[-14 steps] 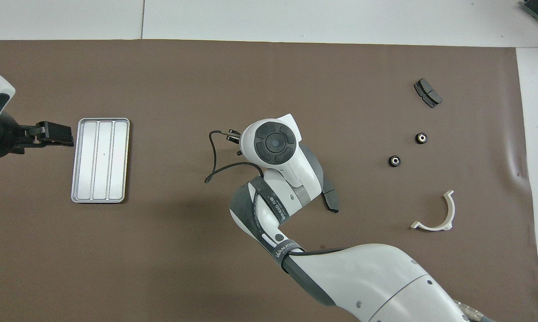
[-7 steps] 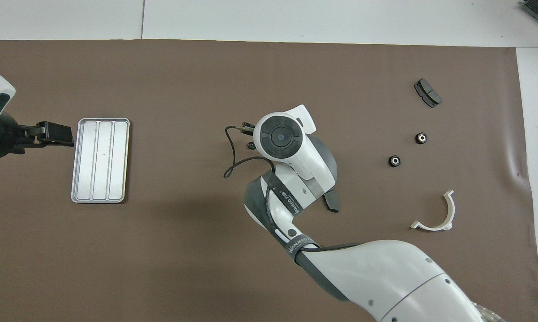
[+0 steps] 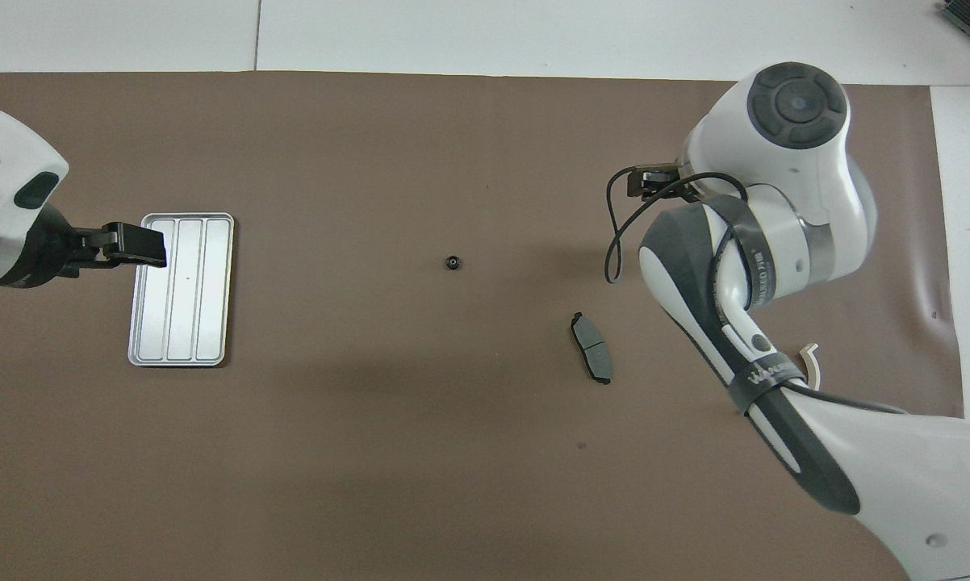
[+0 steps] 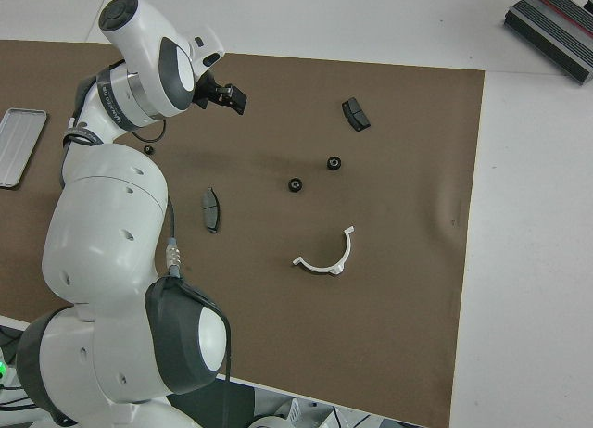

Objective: Pick bearing gear from pile to tray
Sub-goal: 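Reach the left gripper to the gear while the right gripper returns to pile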

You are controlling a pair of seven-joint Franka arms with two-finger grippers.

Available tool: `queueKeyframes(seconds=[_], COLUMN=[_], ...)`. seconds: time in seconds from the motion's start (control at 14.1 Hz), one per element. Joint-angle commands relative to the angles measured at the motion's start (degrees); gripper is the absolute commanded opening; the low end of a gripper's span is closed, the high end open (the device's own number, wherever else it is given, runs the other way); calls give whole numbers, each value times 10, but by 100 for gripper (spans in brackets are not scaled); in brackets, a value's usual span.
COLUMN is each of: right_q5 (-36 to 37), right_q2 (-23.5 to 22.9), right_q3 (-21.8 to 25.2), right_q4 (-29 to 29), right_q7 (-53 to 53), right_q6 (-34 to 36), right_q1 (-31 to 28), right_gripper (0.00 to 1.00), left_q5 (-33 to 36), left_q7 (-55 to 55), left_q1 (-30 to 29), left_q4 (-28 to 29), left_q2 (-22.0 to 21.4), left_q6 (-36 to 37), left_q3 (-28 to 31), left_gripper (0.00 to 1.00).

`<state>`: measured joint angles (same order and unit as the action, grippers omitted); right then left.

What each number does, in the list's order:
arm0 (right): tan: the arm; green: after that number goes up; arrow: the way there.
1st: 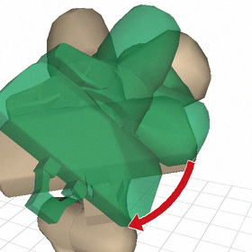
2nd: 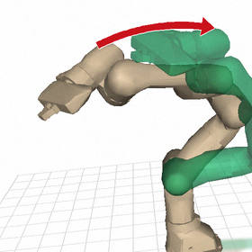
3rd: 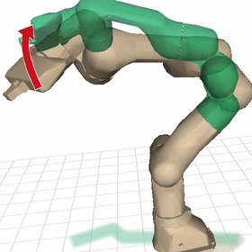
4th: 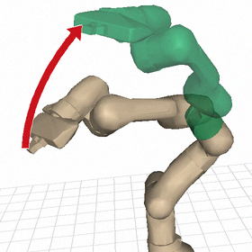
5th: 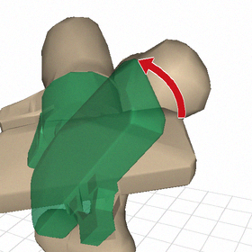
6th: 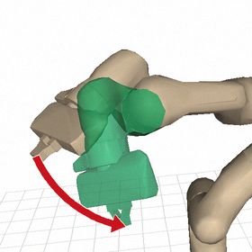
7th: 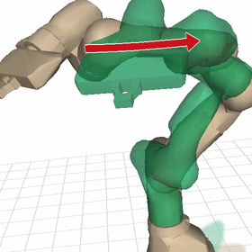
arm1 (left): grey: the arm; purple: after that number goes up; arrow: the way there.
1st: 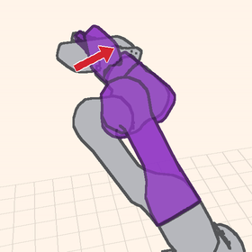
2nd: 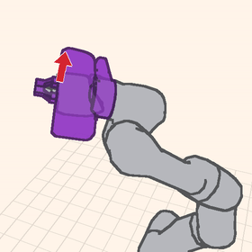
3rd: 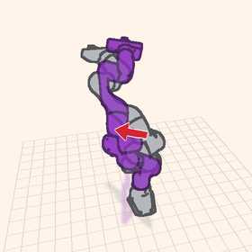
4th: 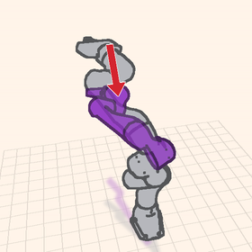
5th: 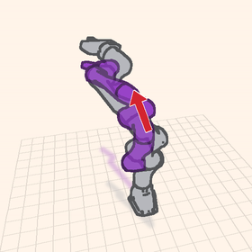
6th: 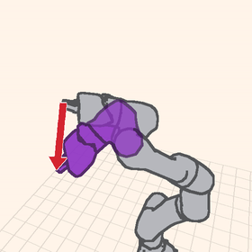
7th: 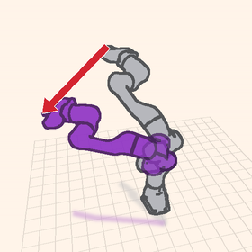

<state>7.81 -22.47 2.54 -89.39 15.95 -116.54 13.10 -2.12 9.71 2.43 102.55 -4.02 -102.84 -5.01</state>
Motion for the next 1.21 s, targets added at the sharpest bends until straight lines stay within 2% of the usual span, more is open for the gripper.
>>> queueKeyframes(seconds=[0.0,0.14,0.28,0.43,0.57,0.71,0.92,1.14], right_q5=[-33,-51,-53,-53,-67,-110,-112,-112], right_q2=[15,22,34,33,24,16,7,-9], right_q3=[-12,-12,-12,-13,-13,-12,-12,-12], right_q4=[-40,-78,-134,-171,-182,-184,-202,-205], right_q7=[-75,-143,-224,-259,-271,-305,-341,-341], right_q6=[-5,-19,-64,-101,-127,-144,-172,-200], right_q1=[-53,-88,-121,-142,-153,-153,-171,-171], right_gripper=[100,100,100,100,100,100,100,100], left_q5=[-9,-6,-3,4,4,12,20,36], left_q7=[27,66,125,144,144,154,214,239], left_q1=[34,68,106,125,135,168,201,221], left_q4=[-8,-38,-87,-121,-129,-187,-261,-292], left_q2=[23,61,123,159,179,238,316,362], left_q6=[-15,-17,-18,-21,-25,-18,-25,-36], left_q3=[5,5,6,6,6,9,12,12], left_gripper=[100,100,100,100,100,100,100,100])
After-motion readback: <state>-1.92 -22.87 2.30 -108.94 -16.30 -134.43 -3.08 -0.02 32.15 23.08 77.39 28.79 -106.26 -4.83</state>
